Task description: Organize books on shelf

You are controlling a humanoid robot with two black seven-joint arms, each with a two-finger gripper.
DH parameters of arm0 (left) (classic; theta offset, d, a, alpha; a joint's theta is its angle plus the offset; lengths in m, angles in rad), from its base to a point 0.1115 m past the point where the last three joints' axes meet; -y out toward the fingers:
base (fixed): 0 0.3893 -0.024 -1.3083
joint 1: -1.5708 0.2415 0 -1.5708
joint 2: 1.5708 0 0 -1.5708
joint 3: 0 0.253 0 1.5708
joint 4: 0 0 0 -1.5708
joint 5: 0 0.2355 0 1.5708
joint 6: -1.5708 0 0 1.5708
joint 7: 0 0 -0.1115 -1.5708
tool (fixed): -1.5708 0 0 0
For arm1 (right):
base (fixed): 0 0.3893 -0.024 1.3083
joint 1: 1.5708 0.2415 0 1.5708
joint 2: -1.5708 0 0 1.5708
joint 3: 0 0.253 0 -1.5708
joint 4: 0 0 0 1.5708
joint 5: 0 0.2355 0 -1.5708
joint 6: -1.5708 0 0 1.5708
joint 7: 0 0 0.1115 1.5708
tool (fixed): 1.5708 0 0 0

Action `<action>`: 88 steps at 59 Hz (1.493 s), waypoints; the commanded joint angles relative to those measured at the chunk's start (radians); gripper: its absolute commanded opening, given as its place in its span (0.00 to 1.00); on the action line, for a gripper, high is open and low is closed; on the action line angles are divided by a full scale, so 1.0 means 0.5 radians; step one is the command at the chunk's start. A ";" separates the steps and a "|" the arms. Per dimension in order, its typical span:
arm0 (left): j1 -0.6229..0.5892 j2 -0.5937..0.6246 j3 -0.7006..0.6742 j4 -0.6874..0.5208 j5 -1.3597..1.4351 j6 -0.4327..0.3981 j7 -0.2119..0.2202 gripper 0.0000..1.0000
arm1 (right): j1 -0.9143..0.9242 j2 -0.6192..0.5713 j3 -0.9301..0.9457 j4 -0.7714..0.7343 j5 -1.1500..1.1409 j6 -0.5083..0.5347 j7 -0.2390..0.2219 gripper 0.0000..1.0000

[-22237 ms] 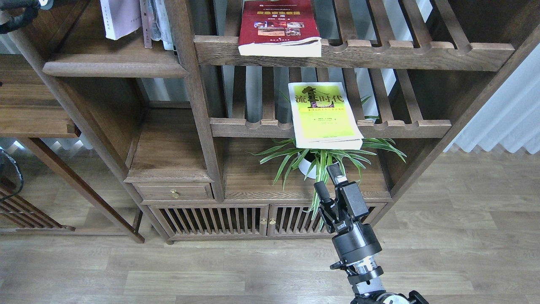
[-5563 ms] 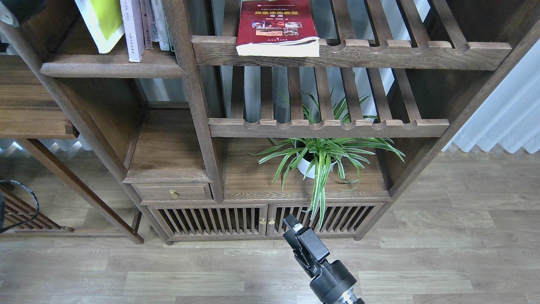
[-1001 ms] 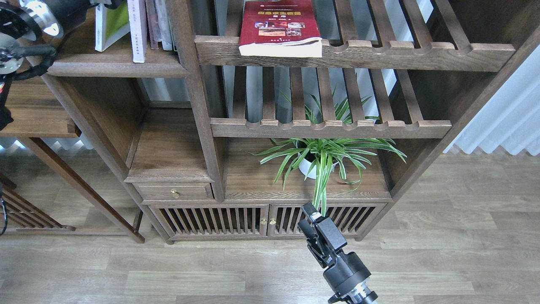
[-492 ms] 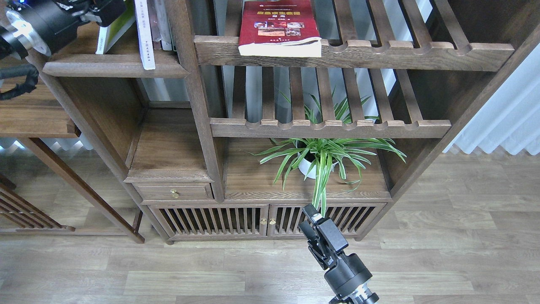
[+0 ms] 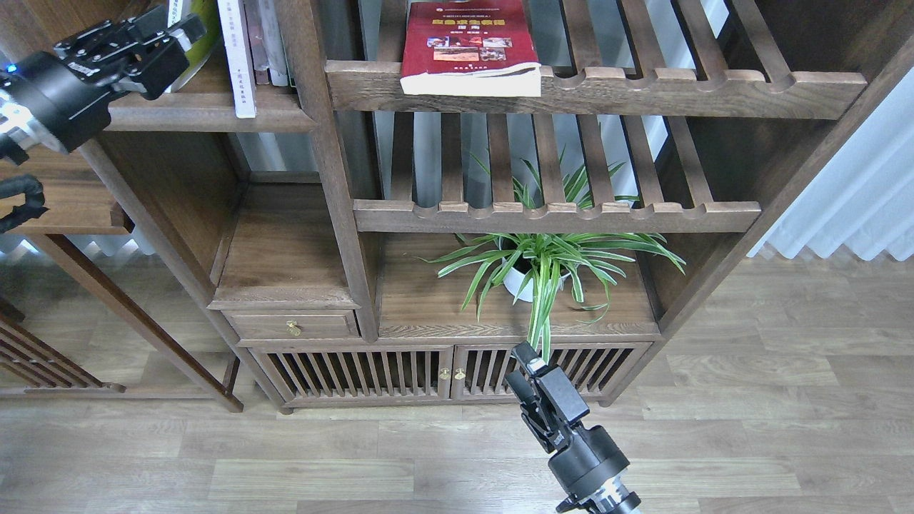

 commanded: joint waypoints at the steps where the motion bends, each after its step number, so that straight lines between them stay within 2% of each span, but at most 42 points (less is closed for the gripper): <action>1: 0.050 -0.006 -0.006 -0.087 -0.004 0.001 -0.001 0.57 | 0.004 0.003 0.003 0.000 0.000 0.000 0.003 0.99; 18: 0.359 -0.037 -0.107 -0.335 -0.007 0.001 -0.007 0.58 | 0.022 0.009 0.080 0.000 0.006 0.000 0.003 0.99; 22: 0.497 -0.061 -0.150 -0.382 -0.007 0.001 -0.014 0.62 | 0.059 0.015 0.110 0.000 0.006 0.000 0.003 0.99; 37: 0.924 -0.352 -0.217 -0.431 -0.004 0.001 -0.001 0.66 | 0.077 0.061 0.129 0.024 0.046 0.000 0.003 0.99; 39: 0.973 -0.371 -0.214 -0.431 -0.004 0.001 -0.001 0.69 | 0.084 0.067 0.129 0.024 0.046 0.000 0.003 0.99; 42: 1.086 -0.380 -0.202 -0.425 -0.004 0.001 -0.004 0.80 | 0.096 0.076 0.129 0.027 0.046 0.000 0.003 0.99; 54: 1.344 -0.435 -0.181 -0.394 -0.007 0.001 -0.007 0.99 | 0.148 0.089 0.110 0.141 0.049 0.000 0.003 0.99; 61: 1.439 -0.515 -0.174 -0.317 -0.007 0.001 -0.010 0.99 | 0.154 0.113 0.064 0.260 0.046 0.000 0.003 0.99; 73: 1.528 -0.623 -0.174 -0.148 -0.062 0.001 -0.014 1.00 | 0.200 0.113 0.009 0.273 0.043 0.000 0.003 0.99; 88: 1.602 -0.662 -0.177 -0.001 -0.083 0.001 -0.014 1.00 | 0.510 0.113 -0.117 0.273 0.037 0.000 0.006 0.98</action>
